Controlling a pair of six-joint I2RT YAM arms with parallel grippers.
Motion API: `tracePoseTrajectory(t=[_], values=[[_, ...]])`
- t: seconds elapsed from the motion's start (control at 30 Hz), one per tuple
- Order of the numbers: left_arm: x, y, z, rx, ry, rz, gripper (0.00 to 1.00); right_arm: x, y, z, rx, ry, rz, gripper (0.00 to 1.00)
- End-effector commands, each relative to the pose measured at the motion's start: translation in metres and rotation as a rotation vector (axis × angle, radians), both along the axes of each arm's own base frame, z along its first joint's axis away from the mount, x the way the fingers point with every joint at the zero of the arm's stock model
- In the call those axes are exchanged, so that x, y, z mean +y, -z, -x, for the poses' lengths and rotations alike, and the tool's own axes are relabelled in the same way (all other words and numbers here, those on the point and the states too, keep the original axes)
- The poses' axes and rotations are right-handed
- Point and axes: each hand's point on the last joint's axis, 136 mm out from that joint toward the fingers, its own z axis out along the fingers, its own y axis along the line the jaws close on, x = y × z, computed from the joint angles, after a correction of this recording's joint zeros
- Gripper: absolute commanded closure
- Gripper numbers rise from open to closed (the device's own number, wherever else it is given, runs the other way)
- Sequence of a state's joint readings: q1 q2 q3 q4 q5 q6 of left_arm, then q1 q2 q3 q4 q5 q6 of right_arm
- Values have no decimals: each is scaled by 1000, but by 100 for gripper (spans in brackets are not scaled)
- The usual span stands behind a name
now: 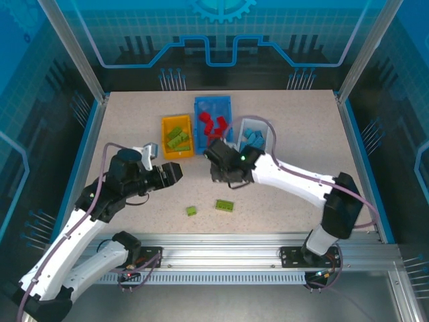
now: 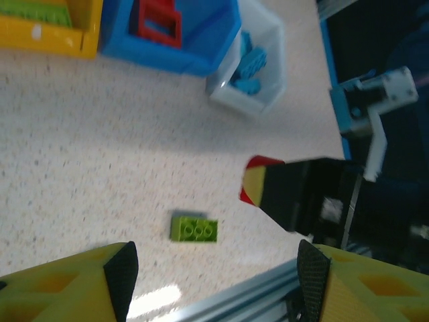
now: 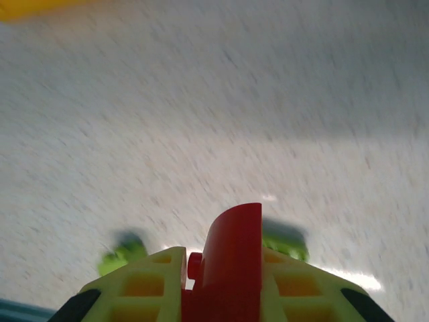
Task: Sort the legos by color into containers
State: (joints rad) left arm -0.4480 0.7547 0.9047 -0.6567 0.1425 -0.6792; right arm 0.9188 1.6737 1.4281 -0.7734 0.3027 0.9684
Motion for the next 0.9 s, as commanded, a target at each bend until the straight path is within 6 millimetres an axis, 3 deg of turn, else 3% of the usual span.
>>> tracePoseTrajectory(t=[0.0,0.2,0.37,0.67,0.87], values=[[2,-28,-24,-90,-81,28,31,0,14,-53,-38,-84,108,83],[-10,-29,-45,-84,-78,36,32,32,32,-132,-46,-167,51,83],[-14,-24,-47,-74,-67,26,32,46,47,-169,-15,-205,-35,82],[-26,-8,-44,-46,-37,17,32,54,64,-203,39,-191,-164,74],[-33,-5,-41,-39,-16,5,32,54,68,-211,65,-173,-221,53]])
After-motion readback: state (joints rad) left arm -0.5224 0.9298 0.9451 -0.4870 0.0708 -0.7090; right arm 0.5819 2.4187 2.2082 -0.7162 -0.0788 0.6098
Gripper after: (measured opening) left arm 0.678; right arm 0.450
